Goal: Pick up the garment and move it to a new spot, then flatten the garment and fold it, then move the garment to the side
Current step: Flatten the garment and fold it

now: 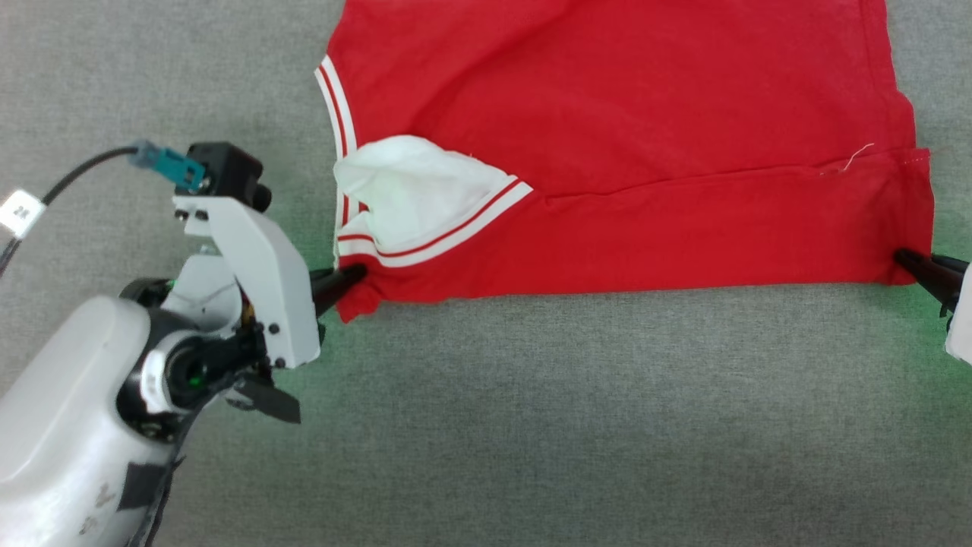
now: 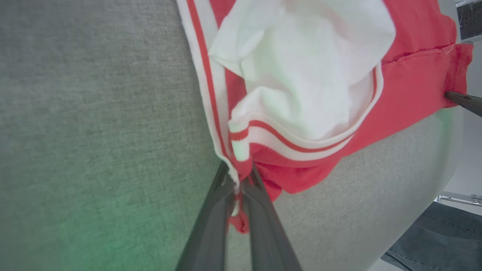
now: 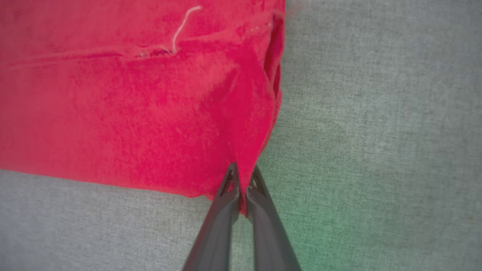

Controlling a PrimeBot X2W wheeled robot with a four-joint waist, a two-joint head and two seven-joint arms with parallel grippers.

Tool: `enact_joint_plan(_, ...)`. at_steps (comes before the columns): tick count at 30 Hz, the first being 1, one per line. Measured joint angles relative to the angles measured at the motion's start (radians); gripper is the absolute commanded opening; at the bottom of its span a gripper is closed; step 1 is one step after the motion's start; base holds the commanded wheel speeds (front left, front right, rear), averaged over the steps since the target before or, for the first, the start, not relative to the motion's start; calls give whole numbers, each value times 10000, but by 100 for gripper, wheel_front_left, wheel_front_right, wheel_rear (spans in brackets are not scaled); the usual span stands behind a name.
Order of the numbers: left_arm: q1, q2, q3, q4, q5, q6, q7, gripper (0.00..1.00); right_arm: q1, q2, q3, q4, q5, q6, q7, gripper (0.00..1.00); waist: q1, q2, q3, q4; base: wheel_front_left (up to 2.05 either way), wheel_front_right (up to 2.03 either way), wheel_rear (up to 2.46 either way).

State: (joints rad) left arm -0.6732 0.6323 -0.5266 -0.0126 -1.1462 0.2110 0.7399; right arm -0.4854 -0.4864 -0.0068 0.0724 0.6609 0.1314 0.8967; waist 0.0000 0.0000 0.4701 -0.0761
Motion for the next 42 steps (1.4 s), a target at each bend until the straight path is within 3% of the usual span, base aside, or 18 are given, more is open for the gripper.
enact_joint_plan(16,2087,1170,742,-2646,-769,593,4,0,1803,-1078,-207,-1289,1018,0,194,0,0,0,-358,48,0,0,0)
enact_joint_plan(23,2990,1538,1024,-3693,-872,934,-198,0,3015,-1237,-639,-2209,1574,0,537,0,0,0,-404,4,0,0,0)
enact_joint_plan(25,3157,1561,1068,-3801,-876,974,-284,0,3112,-1237,-769,-2362,1565,0,426,41,0,0,-413,-7,0,0,0)
enact_joint_plan(27,3228,1561,1091,-3877,-876,986,-372,0,3127,-1266,-782,-2481,1507,0,343,98,0,0,-445,-7,0,0,0)
enact_joint_plan(28,3266,1559,1114,-3914,-871,984,-431,44,3129,-1269,-786,-2552,1496,0,236,100,0,0,-472,-2,0,0,0)
enact_joint_plan(29,3285,1555,1135,-3960,-869,976,-483,59,3117,-1241,-842,-2608,1496,0,98,100,0,0,-503,2,0,0,0)
enact_joint_plan(30,3320,1555,1175,-4027,-876,966,-504,93,3095,-1187,-932,-2623,1505,0,13,100,0,0,-538,7,0,0,0)
enact_joint_plan(31,3365,1559,1231,-4113,-872,961,-604,100,3064,-1177,-970,-2675,1503,0,-38,100,0,0,-576,11,0,0,0)
enact_joint_plan(38,3314,1933,1931,-4742,-594,1057,-1085,100,2763,-1229,-1141,-3252,1289,0,-756,100,0,0,-832,107,0,0,0)
enact_joint_plan(42,2290,2171,1988,-4297,-186,1053,-874,100,2457,-955,-600,-3685,1197,0,-1055,100,0,0,-832,65,0,0,0)
